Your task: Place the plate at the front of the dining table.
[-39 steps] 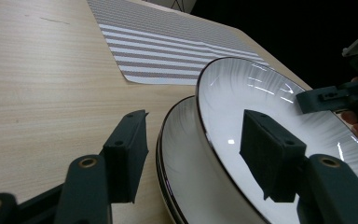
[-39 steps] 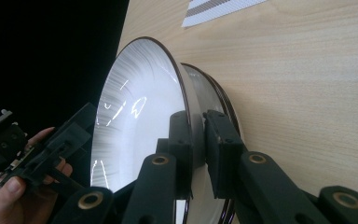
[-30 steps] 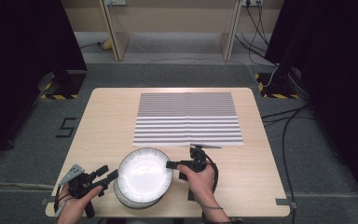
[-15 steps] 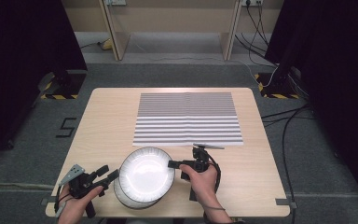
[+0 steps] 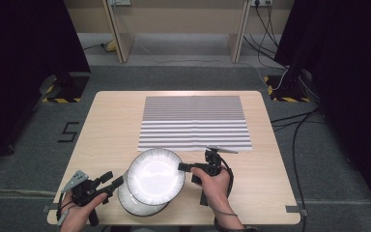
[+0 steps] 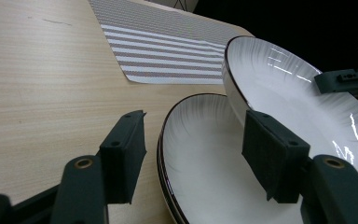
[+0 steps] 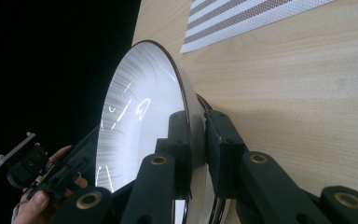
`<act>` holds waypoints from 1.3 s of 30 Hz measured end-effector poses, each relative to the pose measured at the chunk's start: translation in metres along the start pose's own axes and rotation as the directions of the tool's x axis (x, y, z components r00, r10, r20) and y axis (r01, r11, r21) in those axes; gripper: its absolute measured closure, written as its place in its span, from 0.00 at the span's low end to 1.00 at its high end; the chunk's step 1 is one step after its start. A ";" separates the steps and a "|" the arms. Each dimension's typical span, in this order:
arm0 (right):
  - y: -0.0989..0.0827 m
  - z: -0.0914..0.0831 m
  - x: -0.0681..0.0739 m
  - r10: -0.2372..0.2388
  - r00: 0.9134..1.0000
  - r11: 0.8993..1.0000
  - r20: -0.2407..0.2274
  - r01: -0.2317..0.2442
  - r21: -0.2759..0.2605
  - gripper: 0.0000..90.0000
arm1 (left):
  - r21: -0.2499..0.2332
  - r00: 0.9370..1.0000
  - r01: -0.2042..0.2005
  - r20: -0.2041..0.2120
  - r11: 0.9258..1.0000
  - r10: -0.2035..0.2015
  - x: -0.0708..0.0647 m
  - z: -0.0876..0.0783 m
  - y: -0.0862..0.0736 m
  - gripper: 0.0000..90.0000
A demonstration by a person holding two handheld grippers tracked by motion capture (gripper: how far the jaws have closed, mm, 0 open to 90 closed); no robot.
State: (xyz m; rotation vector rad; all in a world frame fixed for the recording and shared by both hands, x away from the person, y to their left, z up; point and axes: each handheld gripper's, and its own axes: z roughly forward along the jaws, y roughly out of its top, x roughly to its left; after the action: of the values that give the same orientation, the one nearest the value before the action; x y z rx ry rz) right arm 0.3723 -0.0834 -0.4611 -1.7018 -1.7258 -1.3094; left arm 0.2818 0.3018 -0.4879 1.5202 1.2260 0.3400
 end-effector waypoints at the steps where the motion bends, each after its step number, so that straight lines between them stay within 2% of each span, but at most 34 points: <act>1: 0.000 0.000 0.000 0.000 1.000 1.000 0.000 0.000 0.000 0.90 | 0.000 1.000 0.000 0.000 1.000 0.000 0.000 0.000 0.000 0.43; 8: 0.004 -0.006 0.004 -0.005 1.000 1.000 -0.001 0.005 -0.026 0.90 | -0.026 1.000 0.008 -0.024 1.000 -0.008 0.002 -0.003 0.001 0.43; 19: 0.013 -0.017 0.003 0.011 1.000 0.998 -0.006 -0.011 -0.058 0.89 | -0.013 1.000 -0.004 -0.025 1.000 0.004 0.001 -0.001 0.000 0.43; 24: 0.018 -0.020 0.004 0.005 1.000 0.997 -0.006 -0.005 -0.074 0.89 | -0.010 1.000 -0.005 -0.021 1.000 0.005 0.000 -0.001 -0.001 0.43; 33: 0.024 -0.024 0.009 0.006 1.000 0.996 -0.018 -0.008 -0.089 0.89 | -0.010 1.000 -0.004 -0.021 1.000 0.004 0.000 0.000 -0.001 0.43; 39: 0.026 -0.024 0.007 0.014 1.000 0.996 -0.016 -0.015 -0.092 0.89 | -0.011 1.000 -0.005 -0.021 1.000 0.005 0.001 0.000 -0.001 0.43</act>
State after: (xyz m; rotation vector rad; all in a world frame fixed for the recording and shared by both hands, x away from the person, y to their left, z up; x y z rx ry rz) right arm 0.3873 -0.1031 -0.4350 -1.7462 -1.6646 -1.4126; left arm 0.2815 0.3023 -0.4884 1.5144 1.2353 0.3664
